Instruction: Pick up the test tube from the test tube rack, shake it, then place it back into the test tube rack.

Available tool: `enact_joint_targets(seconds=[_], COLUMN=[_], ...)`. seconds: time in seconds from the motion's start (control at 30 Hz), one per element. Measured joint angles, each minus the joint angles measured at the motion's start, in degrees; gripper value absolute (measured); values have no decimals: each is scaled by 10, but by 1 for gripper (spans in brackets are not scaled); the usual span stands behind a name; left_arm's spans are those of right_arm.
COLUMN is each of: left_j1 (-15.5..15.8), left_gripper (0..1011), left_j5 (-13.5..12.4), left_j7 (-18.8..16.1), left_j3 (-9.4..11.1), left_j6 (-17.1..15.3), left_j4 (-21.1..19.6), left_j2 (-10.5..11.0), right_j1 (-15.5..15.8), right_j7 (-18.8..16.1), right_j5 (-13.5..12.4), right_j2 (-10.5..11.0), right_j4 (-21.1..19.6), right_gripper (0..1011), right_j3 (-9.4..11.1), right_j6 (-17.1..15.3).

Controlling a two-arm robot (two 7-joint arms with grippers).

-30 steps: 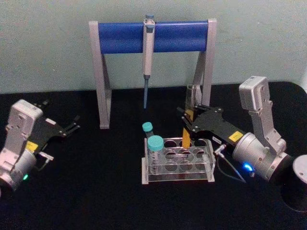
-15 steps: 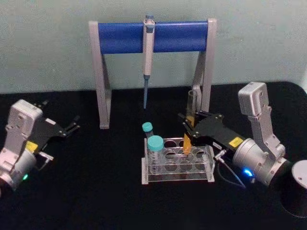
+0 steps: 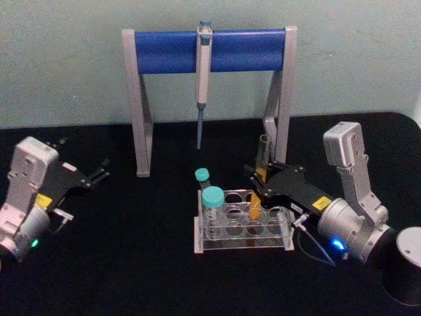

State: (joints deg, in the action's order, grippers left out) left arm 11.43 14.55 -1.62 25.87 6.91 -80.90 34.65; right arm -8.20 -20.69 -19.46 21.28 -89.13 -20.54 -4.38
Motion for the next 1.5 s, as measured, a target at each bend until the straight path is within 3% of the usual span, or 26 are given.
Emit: enact_joint_targets(seconds=[1.17, 1.3, 1.33, 1.5], left_j1=[0, 0, 0, 0], left_gripper=[1001, 1001, 1001, 1001], left_j5=[0, 0, 0, 0], left_j7=[0, 0, 0, 0], left_j3=[0, 0, 0, 0], left_j6=[0, 0, 0, 0], left_j4=[0, 0, 0, 0], left_j2=[0, 0, 0, 0], right_j1=[7, 7, 7, 7], right_j7=[8, 7, 7, 7], right_j5=[20, 20, 19, 19], right_j2=[-7, -7, -7, -7], right_j4=[9, 9, 9, 9], right_gripper=[237, 332, 402, 505], right_j3=[-2, -1, -1, -1], right_j6=[-5, -5, -5, -5])
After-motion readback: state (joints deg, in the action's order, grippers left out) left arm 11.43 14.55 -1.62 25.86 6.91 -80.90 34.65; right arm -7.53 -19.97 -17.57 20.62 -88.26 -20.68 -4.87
